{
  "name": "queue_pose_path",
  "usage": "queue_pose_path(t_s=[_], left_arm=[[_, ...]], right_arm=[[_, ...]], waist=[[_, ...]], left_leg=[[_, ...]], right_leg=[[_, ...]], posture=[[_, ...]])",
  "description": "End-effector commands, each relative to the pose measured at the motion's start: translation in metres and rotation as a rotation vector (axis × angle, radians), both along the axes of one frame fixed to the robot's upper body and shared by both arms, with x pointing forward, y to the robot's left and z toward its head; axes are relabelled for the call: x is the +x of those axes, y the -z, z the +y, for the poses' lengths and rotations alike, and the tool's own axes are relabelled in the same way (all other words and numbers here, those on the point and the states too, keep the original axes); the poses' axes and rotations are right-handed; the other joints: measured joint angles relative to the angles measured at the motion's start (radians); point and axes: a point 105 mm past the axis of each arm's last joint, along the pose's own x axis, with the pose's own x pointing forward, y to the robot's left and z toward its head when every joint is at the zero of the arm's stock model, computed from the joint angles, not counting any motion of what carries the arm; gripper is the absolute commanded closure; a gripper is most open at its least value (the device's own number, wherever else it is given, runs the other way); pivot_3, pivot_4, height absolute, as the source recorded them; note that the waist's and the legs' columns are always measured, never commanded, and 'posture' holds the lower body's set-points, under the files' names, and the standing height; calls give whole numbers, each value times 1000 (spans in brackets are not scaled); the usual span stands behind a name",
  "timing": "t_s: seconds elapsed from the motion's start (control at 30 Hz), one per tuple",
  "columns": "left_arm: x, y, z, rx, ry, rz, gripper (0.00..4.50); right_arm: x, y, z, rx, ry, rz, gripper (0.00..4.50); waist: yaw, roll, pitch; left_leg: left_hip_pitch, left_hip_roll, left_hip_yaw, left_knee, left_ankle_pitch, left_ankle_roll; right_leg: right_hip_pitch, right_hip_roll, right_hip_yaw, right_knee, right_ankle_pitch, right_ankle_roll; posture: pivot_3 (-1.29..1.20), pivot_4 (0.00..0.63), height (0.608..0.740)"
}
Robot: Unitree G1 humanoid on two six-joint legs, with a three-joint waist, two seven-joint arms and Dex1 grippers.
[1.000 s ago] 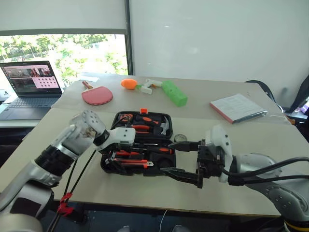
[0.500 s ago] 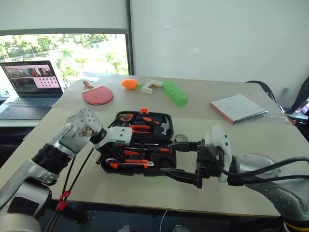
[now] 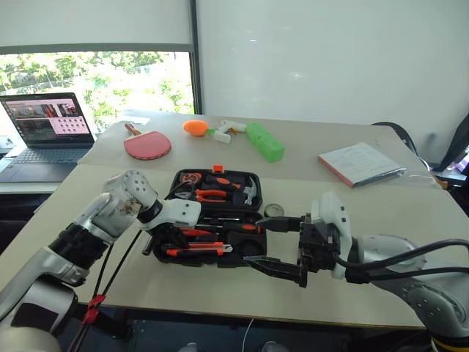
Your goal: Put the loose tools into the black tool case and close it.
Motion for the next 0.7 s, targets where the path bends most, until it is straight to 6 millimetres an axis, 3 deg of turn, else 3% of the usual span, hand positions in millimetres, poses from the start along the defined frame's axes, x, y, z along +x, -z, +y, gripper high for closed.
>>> queue_pose_path(t_s=[0.03, 0.23, 0.7], left_arm=[[-5, 21, 0, 52, 12, 16, 4471], [1, 26, -5, 28, -9, -2, 4471], [4, 44, -27, 59, 76, -29, 4471]], right_arm=[[-4, -7, 1, 5, -8, -40, 0], [-4, -7, 2, 5, -8, -37, 0], [-1, 4, -3, -11, 21, -13, 0]], waist=[[0, 3, -2], [6, 12, -7], [27, 17, -11]], left_leg=[[2, 0, 0, 0, 0, 0], [4, -1, 2, 0, 0, 0], [11, -2, 4, 0, 0, 0]], right_leg=[[1, 0, 0, 0, 0, 0], [4, 0, 2, 0, 0, 0], [10, 0, 3, 0, 0, 1]], posture=[[0, 150, 738], [0, 150, 738], [0, 150, 738]])
